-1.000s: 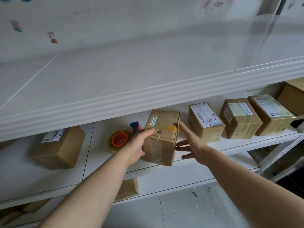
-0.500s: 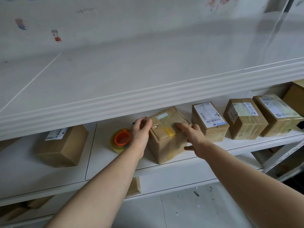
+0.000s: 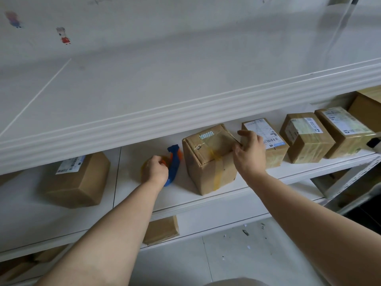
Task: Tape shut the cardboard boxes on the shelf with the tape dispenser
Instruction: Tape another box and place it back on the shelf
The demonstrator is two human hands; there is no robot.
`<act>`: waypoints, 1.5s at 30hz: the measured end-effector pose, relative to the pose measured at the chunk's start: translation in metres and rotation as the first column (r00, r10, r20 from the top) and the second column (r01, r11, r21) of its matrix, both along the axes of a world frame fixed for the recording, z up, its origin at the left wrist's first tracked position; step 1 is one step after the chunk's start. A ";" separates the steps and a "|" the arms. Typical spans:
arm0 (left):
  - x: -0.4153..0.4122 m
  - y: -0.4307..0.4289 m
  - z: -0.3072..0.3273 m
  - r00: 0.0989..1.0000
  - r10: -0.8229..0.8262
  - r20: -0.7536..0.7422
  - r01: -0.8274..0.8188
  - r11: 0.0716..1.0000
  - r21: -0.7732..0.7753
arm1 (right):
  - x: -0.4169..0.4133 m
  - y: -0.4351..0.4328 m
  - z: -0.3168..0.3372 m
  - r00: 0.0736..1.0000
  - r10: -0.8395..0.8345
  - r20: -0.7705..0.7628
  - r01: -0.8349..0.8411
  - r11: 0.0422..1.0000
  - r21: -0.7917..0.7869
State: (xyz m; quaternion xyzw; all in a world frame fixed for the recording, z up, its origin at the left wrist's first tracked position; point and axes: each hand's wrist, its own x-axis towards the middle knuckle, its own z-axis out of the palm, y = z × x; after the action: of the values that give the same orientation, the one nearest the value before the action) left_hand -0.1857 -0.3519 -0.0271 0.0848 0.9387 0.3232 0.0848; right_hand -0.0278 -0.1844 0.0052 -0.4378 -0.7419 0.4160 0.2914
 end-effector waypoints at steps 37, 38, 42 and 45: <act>0.038 0.024 0.042 0.764 -0.580 -0.283 0.547 0.814 -0.192 | -0.009 -0.009 -0.004 0.760 0.429 0.488 -0.573 0.796 0.194; 0.040 0.023 0.040 0.784 -0.562 -0.265 0.552 0.825 -0.121 | -0.011 -0.009 -0.005 0.769 0.424 0.479 -0.568 0.797 0.205; 0.040 0.016 0.035 0.894 -0.418 -0.160 0.442 0.882 0.163 | -0.018 -0.006 -0.003 0.752 0.456 0.476 -0.598 0.775 0.203; 0.035 0.010 0.043 0.943 -0.307 -0.127 0.329 0.917 0.227 | -0.020 0.000 0.001 0.724 0.483 0.493 -0.634 0.747 0.199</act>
State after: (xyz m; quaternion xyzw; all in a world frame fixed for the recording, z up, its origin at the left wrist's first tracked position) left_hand -0.1502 -0.3423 0.0160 0.2603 0.8681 0.4143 0.0835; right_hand -0.0475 -0.1848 0.0063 -0.2063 -0.9460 0.2426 0.0609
